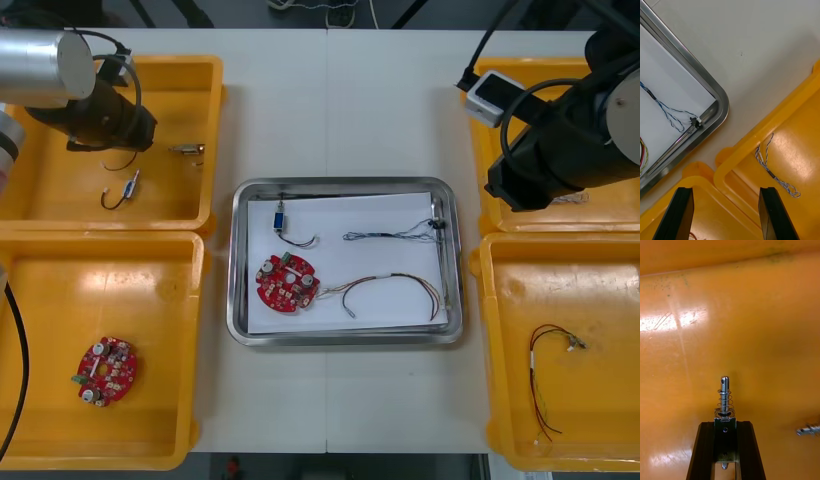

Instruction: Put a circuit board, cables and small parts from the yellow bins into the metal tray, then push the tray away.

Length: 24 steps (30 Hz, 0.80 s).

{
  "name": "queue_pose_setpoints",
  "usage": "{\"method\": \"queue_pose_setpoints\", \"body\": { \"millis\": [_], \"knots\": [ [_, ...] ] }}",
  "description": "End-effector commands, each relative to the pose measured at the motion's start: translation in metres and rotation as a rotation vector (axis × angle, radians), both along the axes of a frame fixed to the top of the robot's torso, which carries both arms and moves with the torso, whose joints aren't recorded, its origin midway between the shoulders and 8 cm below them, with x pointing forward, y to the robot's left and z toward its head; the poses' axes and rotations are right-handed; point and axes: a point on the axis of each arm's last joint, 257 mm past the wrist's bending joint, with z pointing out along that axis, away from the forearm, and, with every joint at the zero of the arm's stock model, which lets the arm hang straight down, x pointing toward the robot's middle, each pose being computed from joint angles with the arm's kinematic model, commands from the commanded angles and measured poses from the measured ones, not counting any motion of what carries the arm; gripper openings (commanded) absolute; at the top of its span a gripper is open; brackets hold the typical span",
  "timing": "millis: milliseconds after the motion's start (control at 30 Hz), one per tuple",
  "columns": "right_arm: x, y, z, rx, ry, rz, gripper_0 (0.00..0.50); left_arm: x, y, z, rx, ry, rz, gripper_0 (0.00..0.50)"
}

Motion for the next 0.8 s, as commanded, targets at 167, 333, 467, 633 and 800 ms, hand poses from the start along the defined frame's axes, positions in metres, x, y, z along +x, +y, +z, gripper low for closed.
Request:
{"method": "queue_pose_setpoints", "body": {
  "millis": [167,333,467,633,800],
  "knots": [
    [-0.020,-0.069,0.015,0.122,-0.033,-0.222,0.500,-0.019,0.007,0.061,0.074,-0.013,-0.071,0.000],
    [-0.034,-0.099,0.013,0.127,-0.049,-0.293,0.500,-0.032,-0.010,0.075,0.060,0.004,-0.046,0.000],
    [-0.049,-0.122,0.008,0.137,-0.053,-0.351,0.500,-0.046,-0.030,0.085,0.047,0.025,-0.031,0.000],
    [-0.066,-0.148,0.001,0.159,-0.051,-0.429,0.500,-0.065,-0.054,0.091,0.038,0.049,-0.021,0.000],
    [-0.081,-0.173,-0.009,0.178,-0.034,-0.517,0.500,-0.086,-0.085,0.096,0.032,0.039,-0.004,0.000]
  ]
}}
